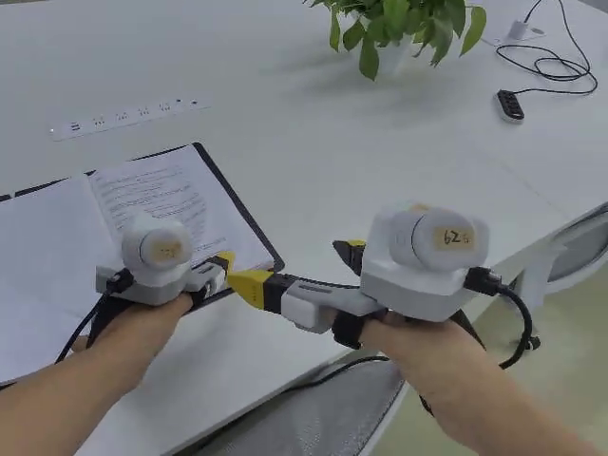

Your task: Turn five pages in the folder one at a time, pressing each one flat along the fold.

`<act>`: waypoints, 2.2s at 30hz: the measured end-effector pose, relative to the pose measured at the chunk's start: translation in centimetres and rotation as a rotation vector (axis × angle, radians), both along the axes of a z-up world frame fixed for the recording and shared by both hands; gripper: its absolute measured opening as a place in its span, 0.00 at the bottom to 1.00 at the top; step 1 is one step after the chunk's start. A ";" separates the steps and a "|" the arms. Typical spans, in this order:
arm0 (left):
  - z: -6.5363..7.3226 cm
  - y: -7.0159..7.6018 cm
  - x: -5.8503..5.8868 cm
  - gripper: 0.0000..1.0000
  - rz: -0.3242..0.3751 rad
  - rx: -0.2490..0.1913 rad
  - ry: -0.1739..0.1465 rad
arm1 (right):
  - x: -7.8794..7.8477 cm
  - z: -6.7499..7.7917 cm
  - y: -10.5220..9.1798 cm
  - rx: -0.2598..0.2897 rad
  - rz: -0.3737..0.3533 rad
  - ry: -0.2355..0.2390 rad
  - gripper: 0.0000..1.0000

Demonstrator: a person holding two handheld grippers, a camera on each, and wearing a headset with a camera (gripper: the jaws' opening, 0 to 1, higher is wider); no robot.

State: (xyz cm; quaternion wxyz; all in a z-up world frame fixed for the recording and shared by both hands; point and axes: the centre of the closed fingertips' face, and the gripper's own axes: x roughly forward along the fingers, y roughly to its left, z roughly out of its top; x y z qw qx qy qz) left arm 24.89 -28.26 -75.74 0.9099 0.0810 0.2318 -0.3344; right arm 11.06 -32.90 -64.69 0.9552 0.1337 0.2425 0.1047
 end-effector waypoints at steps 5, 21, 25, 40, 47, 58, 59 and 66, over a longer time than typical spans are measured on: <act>-1.5 -0.4 0.2 0.59 0.001 0.029 -0.008 | 0.1 0.1 -0.4 0.001 -0.023 -0.009 0.85; -2.2 0.3 0.6 0.35 0.003 -0.106 -0.125 | 0.7 -1.7 -0.4 0.010 -0.026 0.035 0.80; -2.3 0.2 0.8 0.32 0.000 -0.108 -0.125 | 1.5 -2.0 -0.1 0.010 -0.010 0.045 0.79; -2.3 1.8 1.5 0.02 0.106 -0.164 -0.064 | 4.3 -3.6 0.8 0.032 0.026 0.079 0.74; -2.3 1.7 1.4 0.02 0.116 -0.175 -0.057 | 6.8 -5.5 1.9 0.063 0.057 0.092 0.65; -2.4 1.7 1.4 0.02 0.115 -0.175 -0.061 | 13.1 -9.0 0.1 0.031 0.091 0.086 0.41; -2.4 1.8 1.4 0.02 0.115 -0.175 -0.062 | 13.5 -9.2 0.0 0.028 0.093 0.086 0.38; -2.4 1.7 1.4 0.02 0.114 -0.177 -0.067 | 15.4 -10.7 -0.7 0.031 0.102 0.124 0.29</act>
